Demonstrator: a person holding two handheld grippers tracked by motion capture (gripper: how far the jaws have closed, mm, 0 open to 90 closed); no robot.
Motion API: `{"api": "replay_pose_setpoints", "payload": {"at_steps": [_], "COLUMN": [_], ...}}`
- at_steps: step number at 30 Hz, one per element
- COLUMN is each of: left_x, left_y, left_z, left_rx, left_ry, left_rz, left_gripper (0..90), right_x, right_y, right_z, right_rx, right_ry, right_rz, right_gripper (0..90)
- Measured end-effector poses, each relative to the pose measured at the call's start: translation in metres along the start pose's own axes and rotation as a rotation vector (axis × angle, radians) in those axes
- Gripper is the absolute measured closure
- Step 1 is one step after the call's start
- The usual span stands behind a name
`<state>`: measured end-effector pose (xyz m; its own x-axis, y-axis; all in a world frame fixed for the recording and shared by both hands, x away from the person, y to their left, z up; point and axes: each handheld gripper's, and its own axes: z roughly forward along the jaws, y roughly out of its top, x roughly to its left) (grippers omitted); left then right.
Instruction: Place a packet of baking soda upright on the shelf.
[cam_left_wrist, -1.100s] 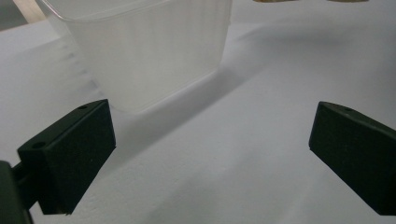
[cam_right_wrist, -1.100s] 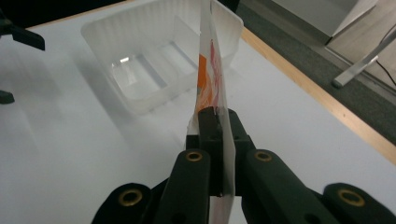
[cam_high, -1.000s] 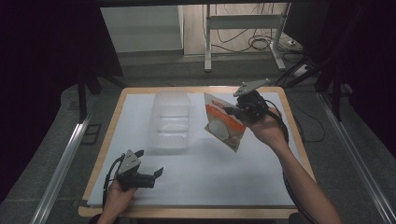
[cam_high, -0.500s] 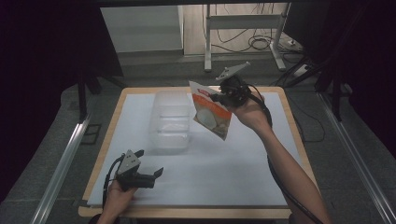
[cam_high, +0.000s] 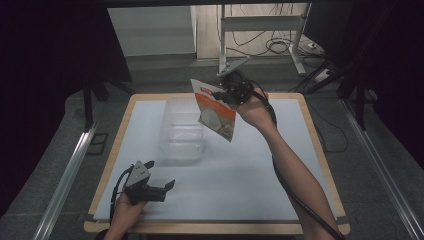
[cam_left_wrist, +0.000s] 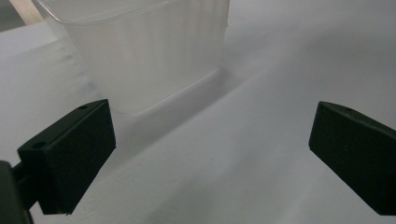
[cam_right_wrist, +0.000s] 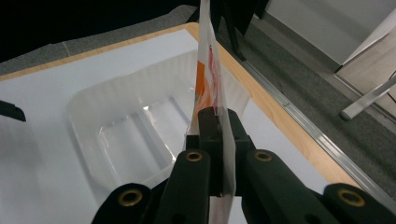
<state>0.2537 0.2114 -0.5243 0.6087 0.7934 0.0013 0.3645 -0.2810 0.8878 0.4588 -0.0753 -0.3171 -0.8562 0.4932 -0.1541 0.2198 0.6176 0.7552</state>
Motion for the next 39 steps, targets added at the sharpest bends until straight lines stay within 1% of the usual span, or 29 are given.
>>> {"api": "replay_pose_setpoints", "payload": {"at_steps": [1, 7, 8, 9, 10, 11, 14, 16, 18, 19, 22, 23, 25, 26, 27, 28, 31, 34, 36, 37, 39], "left_x": [0.0, 0.0, 0.0, 0.0, 0.0, 0.0, 0.0, 0.0, 0.0, 0.0, 0.001, 0.001, 0.001, 0.001, 0.001, 0.001, 0.001, 0.001, 0.001, 0.001, 0.001], "left_y": [0.0, 0.0, 0.0, -0.001, -0.001, -0.001, -0.001, -0.001, -0.001, -0.001, -0.001, -0.001, -0.001, -0.002, -0.002, -0.001, -0.002, -0.002, -0.002, -0.002, -0.002], "left_z": [0.0, 0.0, 0.0, 0.0, -0.001, -0.001, -0.001, -0.001, -0.002, -0.002, -0.002, -0.002, -0.002, -0.002, -0.002, -0.002, -0.002, -0.003, -0.003, -0.003, -0.003], "left_rx": [-0.003, 0.0, 0.0, 0.0, 0.0, -0.001, -0.001, 0.0, -0.001, -0.002, -0.002, -0.003, -0.002, -0.003, -0.003, -0.003, -0.003, -0.004, -0.005, -0.005, -0.006], "left_ry": [0.0, 0.001, 0.001, 0.001, 0.003, 0.001, 0.001, 0.001, 0.002, 0.002, 0.001, 0.001, 0.001, 0.0, 0.0, 0.001, -0.001, -0.002, -0.003, -0.003, -0.004], "left_rz": [-0.003, -0.003, -0.003, -0.004, -0.002, -0.006, -0.005, -0.006, -0.006, -0.008, -0.009, -0.009, -0.009, -0.01, -0.01, -0.009, -0.011, -0.014, -0.014, -0.013, -0.016], "left_gripper": [0.6, 0.6, 0.6, 0.6, 0.6, 0.6, 0.6, 0.6, 0.6, 0.6, 0.6, 0.6, 0.6, 0.6, 0.7, 0.6, 0.6, 0.6, 0.7, 0.6, 0.7], "right_x": [0.001, 0.002, 0.002, 0.003, 0.003, 0.004, 0.005, 0.005, 0.006, 0.006, 0.008, 0.009, 0.01, 0.011, 0.011, 0.013, 0.016, 0.018, 0.02, 0.023, 0.024], "right_y": [0.005, 0.018, 0.018, 0.022, 0.022, 0.025, 0.029, 0.03, 0.035, 0.035, 0.041, 0.045, 0.046, 0.049, 0.049, 0.052, 0.056, 0.059, 0.062, 0.067, 0.071], "right_z": [0.005, 0.022, 0.022, 0.028, 0.028, 0.034, 0.044, 0.047, 0.057, 0.057, 0.066, 0.073, 0.076, 0.083, 0.083, 0.089, 0.098, 0.104, 0.108, 0.111, 0.113], "right_rx": [0.001, -0.007, -0.007, -0.009, -0.009, -0.017, -0.02, -0.022, -0.014, -0.014, -0.007, -0.005, -0.004, -0.005, -0.005, -0.006, -0.004, -0.006, -0.007, 0.004, 0.008], "right_ry": [0.007, 0.025, 0.025, 0.031, 0.031, 0.037, 0.046, 0.047, 0.053, 0.053, 0.058, 0.06, 0.063, 0.068, 0.068, 0.074, 0.082, 0.091, 0.095, 0.086, 0.085], "right_rz": [0.001, -0.015, -0.015, -0.02, -0.02, -0.022, -0.026, -0.031, -0.047, -0.047, -0.06, -0.07, -0.073, -0.079, -0.079, -0.074, -0.084, -0.086, -0.099, -0.12, -0.133], "right_gripper": [89.2, 89.2, 89.2, 89.2, 89.2, 89.2, 89.2, 89.3, 89.2, 89.2, 89.2, 89.2, 89.3, 89.2, 89.2, 89.2, 89.2, 89.2, 89.2, 89.2, 89.2]}}
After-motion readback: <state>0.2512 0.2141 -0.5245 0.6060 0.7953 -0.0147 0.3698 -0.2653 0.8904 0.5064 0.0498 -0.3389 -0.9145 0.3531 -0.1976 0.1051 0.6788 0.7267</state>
